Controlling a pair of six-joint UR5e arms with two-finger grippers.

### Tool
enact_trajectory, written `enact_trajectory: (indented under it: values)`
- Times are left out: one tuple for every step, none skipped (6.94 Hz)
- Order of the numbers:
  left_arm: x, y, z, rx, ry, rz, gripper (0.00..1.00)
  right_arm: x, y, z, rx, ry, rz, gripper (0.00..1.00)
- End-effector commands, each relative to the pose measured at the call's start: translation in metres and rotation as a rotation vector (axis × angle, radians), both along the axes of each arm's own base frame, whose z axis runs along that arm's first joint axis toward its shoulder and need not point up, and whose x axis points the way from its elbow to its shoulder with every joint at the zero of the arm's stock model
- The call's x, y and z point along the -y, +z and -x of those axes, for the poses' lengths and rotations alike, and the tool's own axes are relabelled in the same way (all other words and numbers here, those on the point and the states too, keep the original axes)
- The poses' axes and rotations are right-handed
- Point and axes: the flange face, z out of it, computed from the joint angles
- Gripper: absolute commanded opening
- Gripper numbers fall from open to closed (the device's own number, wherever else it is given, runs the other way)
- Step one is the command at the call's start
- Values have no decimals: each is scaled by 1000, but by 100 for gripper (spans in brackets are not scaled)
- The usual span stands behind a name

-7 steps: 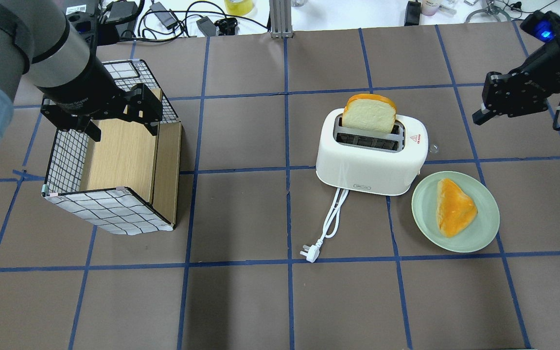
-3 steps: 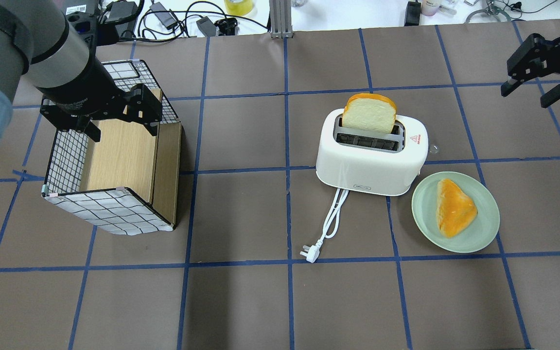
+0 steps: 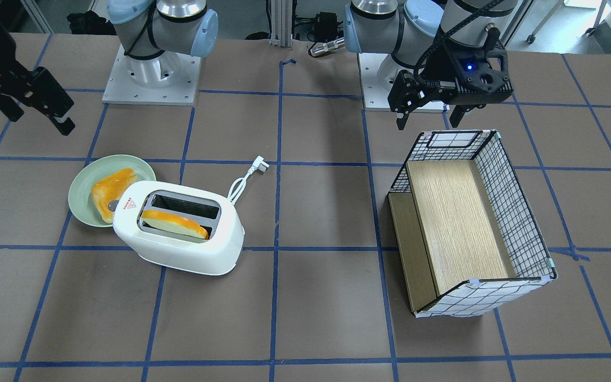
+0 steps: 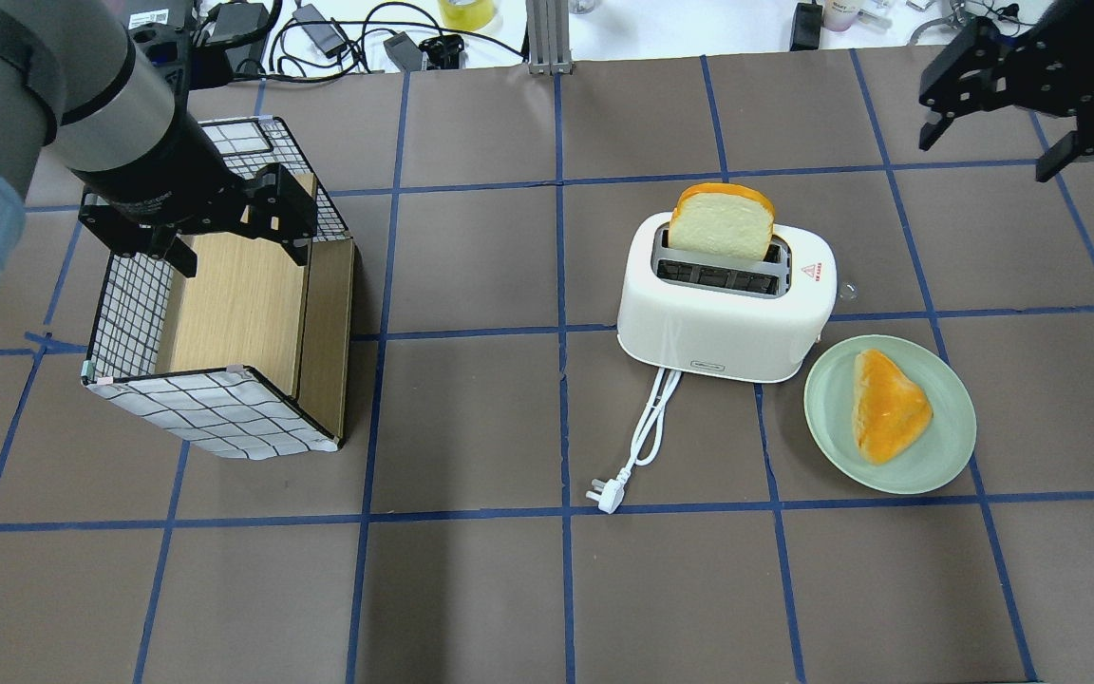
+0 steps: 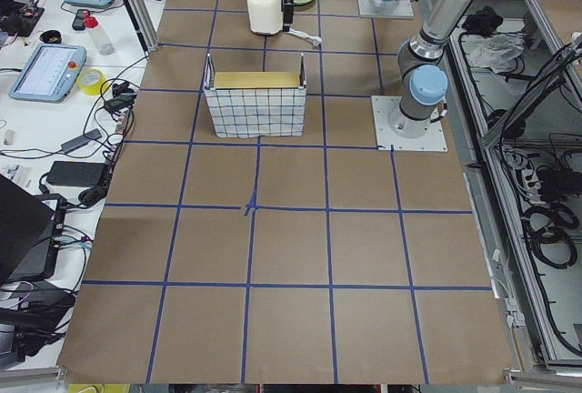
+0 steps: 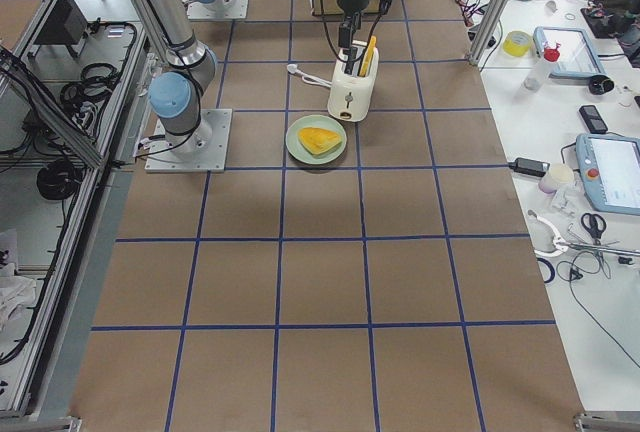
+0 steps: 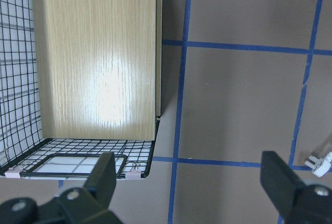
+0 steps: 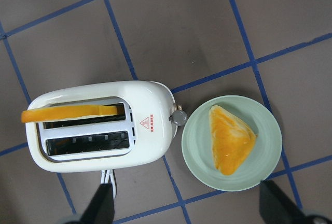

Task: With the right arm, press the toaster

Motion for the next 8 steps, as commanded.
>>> enact_trajectory:
  values:
    - [0,0,0,0,0,0,100,1,2,-48,1,-36,26,100]
    - [0,0,0,0,0,0,100,-1,2,-63,6,-41,32,100]
    - [0,0,0,0,0,0,100,1,-1,-90,9,-12,46,100]
    - [0,0,0,0,0,0,100,5,-10,-116,12,85,65,100]
    - [0,0,0,-1,0,0,100,6,-16,-138,7,213,72,99]
    - [0,0,0,0,0,0,100,11,-21,-139,-9,327,83,99]
    - [0,0,0,0,0,0,100,10,-26,-137,-20,347,76,93]
    - [0,0,0,0,0,0,100,10,-26,-131,-33,334,73,90]
